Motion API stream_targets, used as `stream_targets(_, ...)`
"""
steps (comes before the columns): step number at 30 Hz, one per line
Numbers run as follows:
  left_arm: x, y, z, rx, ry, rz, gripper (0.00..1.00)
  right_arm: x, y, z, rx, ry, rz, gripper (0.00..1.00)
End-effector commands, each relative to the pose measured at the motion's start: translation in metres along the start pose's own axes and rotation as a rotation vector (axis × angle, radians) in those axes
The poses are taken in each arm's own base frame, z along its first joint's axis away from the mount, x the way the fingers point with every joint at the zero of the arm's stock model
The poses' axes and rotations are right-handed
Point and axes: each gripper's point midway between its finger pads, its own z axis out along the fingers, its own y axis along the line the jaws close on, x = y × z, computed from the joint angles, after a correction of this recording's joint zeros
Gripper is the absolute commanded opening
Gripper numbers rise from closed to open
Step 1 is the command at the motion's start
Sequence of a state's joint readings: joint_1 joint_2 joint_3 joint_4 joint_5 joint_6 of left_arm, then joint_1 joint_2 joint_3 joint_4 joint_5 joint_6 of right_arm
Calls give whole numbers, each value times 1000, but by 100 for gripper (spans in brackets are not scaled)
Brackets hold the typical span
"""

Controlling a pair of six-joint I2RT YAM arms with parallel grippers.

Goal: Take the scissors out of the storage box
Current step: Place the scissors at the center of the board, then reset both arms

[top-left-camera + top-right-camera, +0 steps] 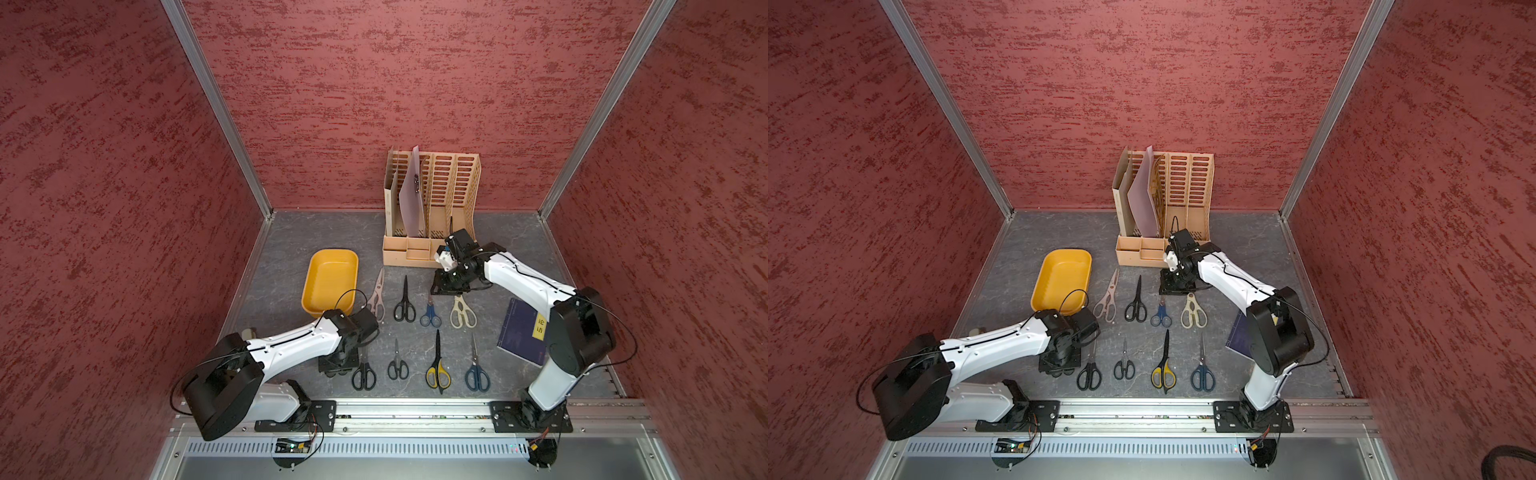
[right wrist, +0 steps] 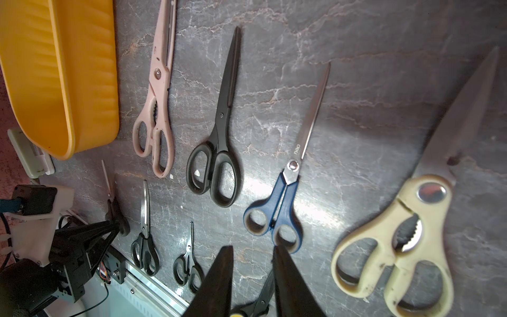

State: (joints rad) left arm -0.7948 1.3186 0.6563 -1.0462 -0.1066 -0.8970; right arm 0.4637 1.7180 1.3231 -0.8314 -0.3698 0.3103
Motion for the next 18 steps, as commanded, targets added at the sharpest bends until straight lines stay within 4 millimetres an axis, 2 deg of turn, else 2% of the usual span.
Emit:
stream_targets(1, -2, 0, -1, 11, -21, -1, 37, -8, -1, -16, 28, -51, -17, 31)
stream_targets(5, -4, 2, -8, 5, -31, -14, 43, -16, -8, -27, 84, -93, -40, 33)
stream_targets(7, -12, 4, -23, -5, -62, -18, 44, -24, -17, -36, 132, -141, -54, 37)
stream_targets(9, -27, 4, -47, 10, -127, -14, 46, -33, -28, -46, 177, -197, -66, 42)
stream_targets(13, -77, -2, -96, 162, -252, -60, 52, -50, -46, -61, 273, -311, -154, 45)
stream_targets(16, -123, 2, -117, 263, -351, -130, 55, -62, -65, -72, 370, -401, -204, 48)
stream_targets(18, -156, 13, -125, 287, -439, -169, 56, -71, -89, -80, 449, -453, -183, 52)
